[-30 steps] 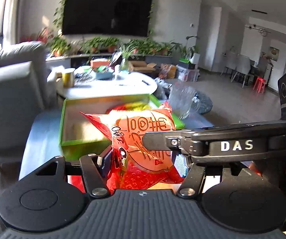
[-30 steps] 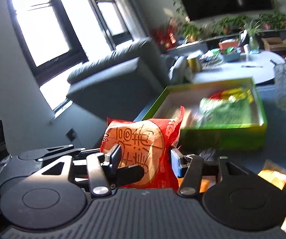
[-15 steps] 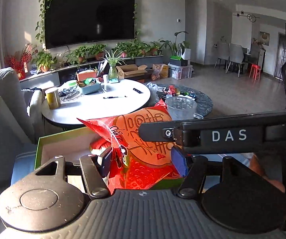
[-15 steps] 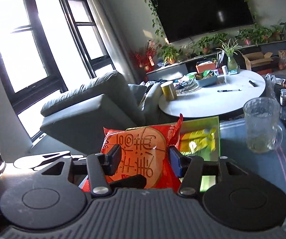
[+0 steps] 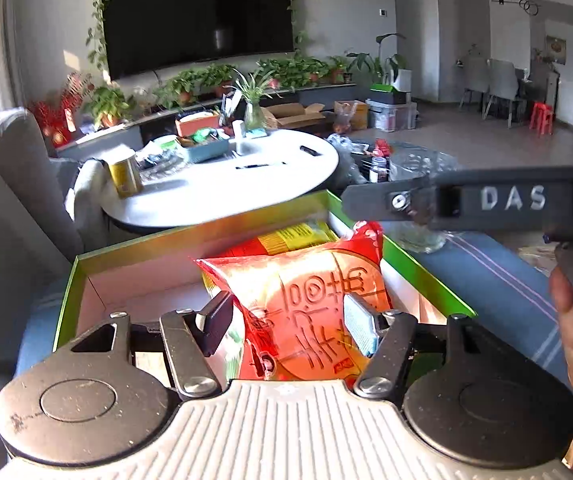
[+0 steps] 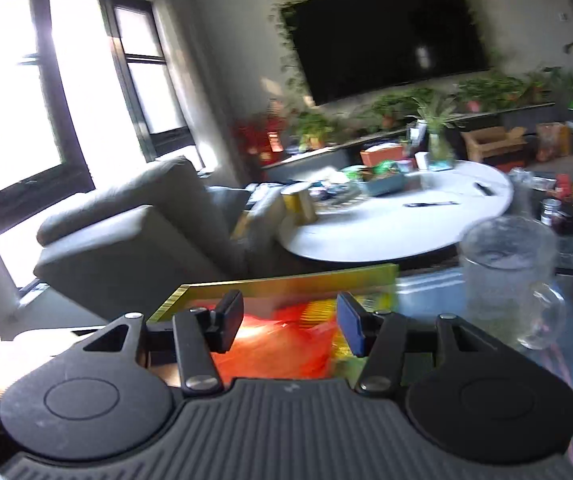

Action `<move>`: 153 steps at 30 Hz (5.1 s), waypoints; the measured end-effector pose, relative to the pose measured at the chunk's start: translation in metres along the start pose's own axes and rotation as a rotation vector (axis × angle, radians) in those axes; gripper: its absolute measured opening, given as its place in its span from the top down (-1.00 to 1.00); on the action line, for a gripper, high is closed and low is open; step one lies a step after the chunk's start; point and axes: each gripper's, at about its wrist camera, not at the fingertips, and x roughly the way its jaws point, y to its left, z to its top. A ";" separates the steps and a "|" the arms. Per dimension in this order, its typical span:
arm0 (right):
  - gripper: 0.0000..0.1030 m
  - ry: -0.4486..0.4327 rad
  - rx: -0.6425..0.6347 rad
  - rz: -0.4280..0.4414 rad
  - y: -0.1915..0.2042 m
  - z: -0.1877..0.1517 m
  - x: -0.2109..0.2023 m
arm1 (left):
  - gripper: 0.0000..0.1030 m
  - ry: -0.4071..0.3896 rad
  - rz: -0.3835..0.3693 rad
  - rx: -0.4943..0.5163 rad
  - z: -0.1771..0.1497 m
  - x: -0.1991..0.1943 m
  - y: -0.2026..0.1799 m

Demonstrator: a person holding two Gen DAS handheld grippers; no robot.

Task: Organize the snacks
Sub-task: 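Lift the red cookie bag with both grippers and drop it into the green box, then move both grippers to the red biscuit pack beside the box, then grasp the red biscuit pack with the left gripper while the right gripper grips it, then lower the red biscuit pack into the green box with both grippers and open them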

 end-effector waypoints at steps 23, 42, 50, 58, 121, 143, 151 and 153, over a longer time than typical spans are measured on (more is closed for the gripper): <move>-0.06 0.125 0.015 0.091 0.055 -0.030 -0.052 | -0.28 0.069 0.178 -0.267 -0.081 -0.103 0.092; -0.06 0.367 0.130 0.216 0.129 -0.068 -0.016 | -0.05 0.124 0.093 -0.383 -0.134 -0.107 0.096; -0.03 0.513 0.241 0.111 0.136 -0.086 0.020 | -0.05 0.125 0.064 -0.405 -0.139 -0.108 0.102; -0.05 0.493 0.168 -0.003 0.145 -0.087 0.030 | -0.05 0.120 0.045 -0.412 -0.141 -0.106 0.105; 0.00 0.311 0.197 0.155 0.107 -0.052 -0.034 | -0.02 0.019 0.071 -0.148 -0.060 -0.142 0.024; -0.02 0.211 0.114 0.178 0.105 0.004 0.013 | -0.04 -0.117 0.115 -0.181 -0.007 -0.096 0.062; -0.03 0.266 0.112 0.154 0.098 -0.004 0.051 | -0.04 -0.072 0.103 -0.236 -0.019 -0.059 0.084; -0.03 0.282 0.110 0.149 0.097 -0.008 0.060 | -0.04 -0.058 0.106 -0.244 -0.021 -0.051 0.088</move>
